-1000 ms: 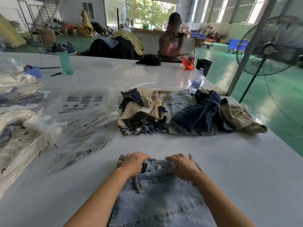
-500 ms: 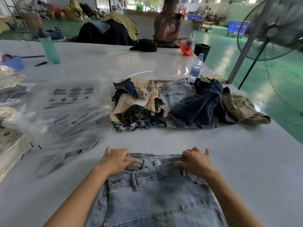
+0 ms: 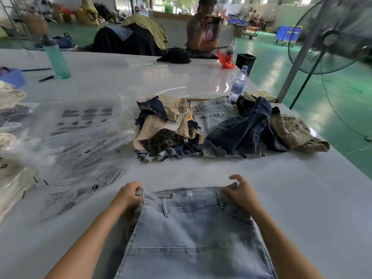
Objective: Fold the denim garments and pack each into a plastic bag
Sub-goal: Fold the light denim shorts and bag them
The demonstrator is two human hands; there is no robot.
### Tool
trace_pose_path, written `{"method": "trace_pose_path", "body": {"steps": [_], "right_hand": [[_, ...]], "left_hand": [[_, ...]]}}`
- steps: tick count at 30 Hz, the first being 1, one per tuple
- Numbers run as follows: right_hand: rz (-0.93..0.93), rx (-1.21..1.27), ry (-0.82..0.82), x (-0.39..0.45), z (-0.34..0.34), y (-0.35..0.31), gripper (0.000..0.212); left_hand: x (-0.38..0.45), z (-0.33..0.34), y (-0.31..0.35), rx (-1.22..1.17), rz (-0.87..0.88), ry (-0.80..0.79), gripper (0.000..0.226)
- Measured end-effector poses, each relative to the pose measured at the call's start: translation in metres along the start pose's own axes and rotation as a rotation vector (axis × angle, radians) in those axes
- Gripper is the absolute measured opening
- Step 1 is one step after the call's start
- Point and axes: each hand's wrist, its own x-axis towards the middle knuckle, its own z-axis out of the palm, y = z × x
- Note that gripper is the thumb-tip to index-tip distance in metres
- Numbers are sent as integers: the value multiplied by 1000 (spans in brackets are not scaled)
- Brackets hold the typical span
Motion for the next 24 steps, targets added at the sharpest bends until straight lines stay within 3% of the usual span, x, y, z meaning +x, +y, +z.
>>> {"method": "trace_pose_path", "body": {"steps": [2, 5, 7, 10, 12, 14, 16, 19, 21, 24], "right_hand": [[71, 2, 71, -3, 5, 4, 53], [174, 89, 34, -17, -10, 20, 43], [207, 125, -74, -32, -19, 29, 46], [147, 63, -124, -47, -17, 37, 35], [100, 214, 11, -50, -15, 32, 22], [47, 212, 152, -44, -17, 20, 14], [10, -27, 193, -35, -20, 12, 21], [-29, -459, 133, -44, -20, 6, 52], [-182, -493, 166, -70, -4, 0, 55], [-449, -507, 45, -143, 55, -1, 53]], "left_hand": [[-2, 4, -4, -92, -45, 77, 24], [-14, -12, -5, -335, -217, 82, 83], [-23, -16, -5, -338, -271, -30, 105], [-33, -3, -9, -148, -195, -165, 88], [-35, 7, -8, -178, -106, -88, 72], [-34, 10, 0, -311, -95, 66, 62], [-35, 11, 9, -230, -141, 136, 59], [-49, 11, 18, 301, -191, 211, 64], [-64, 18, 28, 417, -27, 330, 68], [-106, 55, 40, 320, 274, 157, 78]]}}
